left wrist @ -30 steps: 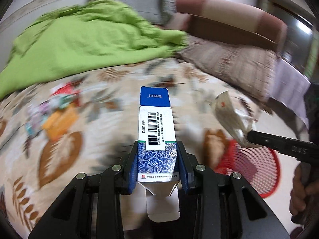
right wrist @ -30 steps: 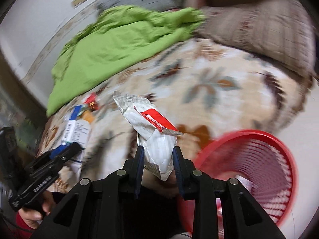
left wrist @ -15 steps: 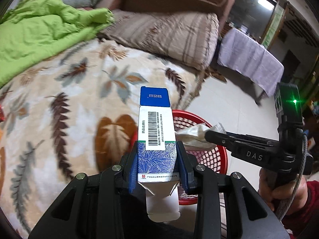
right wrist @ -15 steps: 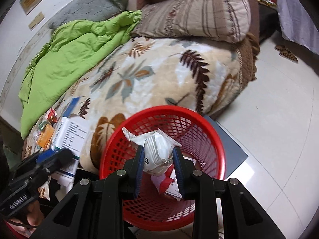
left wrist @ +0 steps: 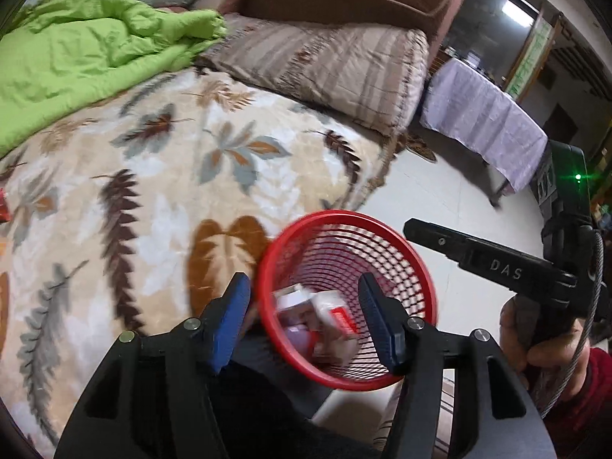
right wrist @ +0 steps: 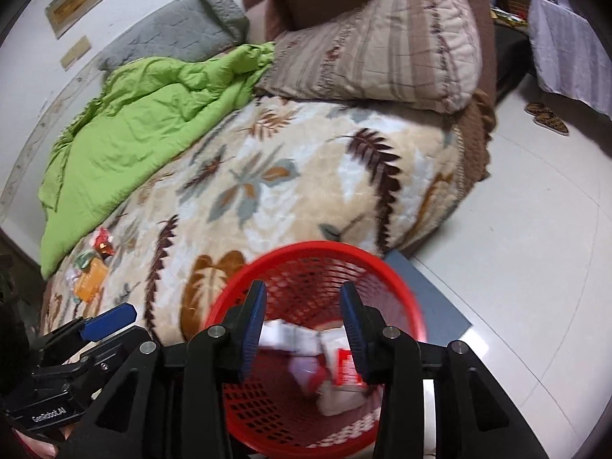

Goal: Collect trash
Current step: 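Carry both items to the red basket and open both tools over it, then move both empty tools back over the trash pile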

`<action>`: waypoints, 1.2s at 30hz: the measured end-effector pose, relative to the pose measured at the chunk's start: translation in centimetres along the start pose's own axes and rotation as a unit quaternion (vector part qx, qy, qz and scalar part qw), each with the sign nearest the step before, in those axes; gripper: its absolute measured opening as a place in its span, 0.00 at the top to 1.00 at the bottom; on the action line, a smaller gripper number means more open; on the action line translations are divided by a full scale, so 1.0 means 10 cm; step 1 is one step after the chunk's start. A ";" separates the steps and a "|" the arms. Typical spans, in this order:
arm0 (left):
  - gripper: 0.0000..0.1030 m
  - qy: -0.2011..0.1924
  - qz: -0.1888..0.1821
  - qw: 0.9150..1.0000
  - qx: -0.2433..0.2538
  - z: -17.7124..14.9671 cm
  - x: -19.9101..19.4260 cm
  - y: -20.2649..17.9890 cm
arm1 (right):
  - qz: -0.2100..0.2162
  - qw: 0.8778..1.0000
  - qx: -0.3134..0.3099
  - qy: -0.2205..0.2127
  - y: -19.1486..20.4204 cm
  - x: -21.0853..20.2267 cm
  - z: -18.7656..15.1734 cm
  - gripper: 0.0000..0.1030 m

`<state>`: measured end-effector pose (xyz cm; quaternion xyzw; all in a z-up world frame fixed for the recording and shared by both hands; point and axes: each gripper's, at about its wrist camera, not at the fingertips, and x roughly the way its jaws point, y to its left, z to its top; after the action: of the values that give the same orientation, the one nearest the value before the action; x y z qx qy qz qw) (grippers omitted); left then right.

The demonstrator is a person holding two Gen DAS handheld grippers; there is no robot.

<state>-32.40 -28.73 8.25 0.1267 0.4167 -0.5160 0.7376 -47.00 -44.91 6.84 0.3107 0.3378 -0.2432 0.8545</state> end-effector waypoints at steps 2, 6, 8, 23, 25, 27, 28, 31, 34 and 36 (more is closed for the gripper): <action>0.44 -0.008 0.016 1.000 -0.006 -0.03 -0.10 0.12 | 0.018 1.000 -0.010 0.001 0.15 0.04 0.02 0.54; 0.44 -0.026 0.051 0.998 -0.038 -0.08 -0.34 0.47 | 0.051 0.998 -0.043 0.013 0.51 0.17 0.01 0.52; 0.44 -0.038 0.069 0.995 -0.061 -0.11 -0.48 0.69 | 0.070 0.996 -0.060 0.020 0.72 0.24 0.00 0.52; 0.44 -0.085 0.235 0.947 -0.201 -0.52 -1.25 2.44 | 0.161 0.968 -0.184 0.062 2.19 0.81 -0.11 0.52; 0.44 -0.082 0.256 0.938 -0.219 -0.57 -1.27 2.77 | 0.167 0.964 -0.195 0.068 2.29 0.86 -0.12 0.51; 0.44 -0.074 0.264 0.934 -0.230 -0.57 -1.25 3.01 | 0.167 0.961 -0.209 0.070 2.40 0.92 -0.12 0.51; 0.44 -0.068 0.261 0.934 -0.235 -0.56 -1.21 3.13 | 0.169 0.960 -0.213 0.071 2.44 0.94 -0.11 0.51; 0.44 -0.056 0.248 0.937 -0.239 -0.48 -1.08 3.35 | 0.173 0.956 -0.223 0.074 2.53 1.00 -0.10 0.51; 0.44 -0.038 0.245 0.942 -0.224 -0.39 -0.90 3.44 | 0.174 0.955 -0.228 0.077 2.58 1.05 -0.09 0.51; 0.44 -0.030 0.244 0.945 -0.213 -0.33 -0.76 3.47 | 0.174 0.955 -0.228 0.078 2.60 1.08 -0.09 0.51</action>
<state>-4.86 -6.58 3.44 0.0487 0.4509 -0.2224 0.8631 -24.05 -28.58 7.99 0.1794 0.3906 0.0173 0.9027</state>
